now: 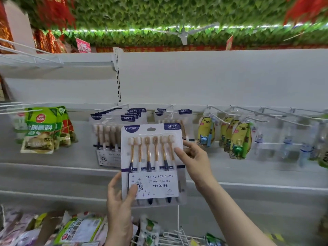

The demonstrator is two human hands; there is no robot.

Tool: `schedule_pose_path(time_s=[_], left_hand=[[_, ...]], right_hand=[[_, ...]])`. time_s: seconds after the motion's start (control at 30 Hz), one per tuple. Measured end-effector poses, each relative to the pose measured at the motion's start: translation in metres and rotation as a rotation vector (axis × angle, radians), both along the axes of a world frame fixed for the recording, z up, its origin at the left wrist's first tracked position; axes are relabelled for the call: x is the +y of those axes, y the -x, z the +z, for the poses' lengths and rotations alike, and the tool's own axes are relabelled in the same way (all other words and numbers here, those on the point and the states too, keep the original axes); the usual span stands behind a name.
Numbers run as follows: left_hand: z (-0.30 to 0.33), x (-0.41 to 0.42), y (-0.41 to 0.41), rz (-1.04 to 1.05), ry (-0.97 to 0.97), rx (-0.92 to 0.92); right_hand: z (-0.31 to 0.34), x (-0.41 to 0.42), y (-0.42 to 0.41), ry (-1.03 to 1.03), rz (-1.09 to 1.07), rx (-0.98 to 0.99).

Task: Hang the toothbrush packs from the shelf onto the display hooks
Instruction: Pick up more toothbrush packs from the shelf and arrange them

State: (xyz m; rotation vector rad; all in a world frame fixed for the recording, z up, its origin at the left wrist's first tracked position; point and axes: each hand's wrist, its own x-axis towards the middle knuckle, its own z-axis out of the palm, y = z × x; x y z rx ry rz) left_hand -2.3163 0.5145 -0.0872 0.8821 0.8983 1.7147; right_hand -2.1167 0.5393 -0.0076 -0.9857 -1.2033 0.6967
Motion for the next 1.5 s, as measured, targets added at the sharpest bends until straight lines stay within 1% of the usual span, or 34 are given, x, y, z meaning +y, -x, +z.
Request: schedule_pose_path(time_s=[0.17,0.37,0.47,0.57,0.7,0.8,1.03,1.27,1.5], left_hand=[[0.009,0.014,-0.012,-0.043,-0.084,0.052],[0.017,0.032,-0.036,-0.047,-0.117,0.091],[0.012,0.042,-0.040,-0.046,-0.087,0.080],[0.008,0.050,-0.039,-0.048,-0.104,0.091],[0.005,0.055,-0.040,-0.047,-0.150,0.130],[0.002,0.060,-0.041,-0.034,-0.160,0.122],[-0.004,0.074,-0.053,-0.037,-0.175,0.127],[0.001,0.115,-0.063,0.008,-0.113,0.266],[0.008,0.149,-0.077,0.066,0.006,0.321]], right_hand=[[0.005,-0.001,-0.015,-0.069,-0.090,0.053],[0.015,0.016,-0.032,-0.087,-0.169,0.016],[0.016,0.023,-0.036,-0.097,-0.160,0.002],[0.016,0.025,-0.037,-0.133,-0.136,0.006],[0.017,0.028,-0.038,-0.179,-0.098,0.089],[0.017,0.033,-0.040,-0.184,-0.082,0.115],[0.015,0.050,-0.054,-0.162,-0.072,0.153],[0.023,0.090,-0.064,-0.051,-0.084,0.077],[0.031,0.130,-0.075,0.033,-0.083,-0.016]])
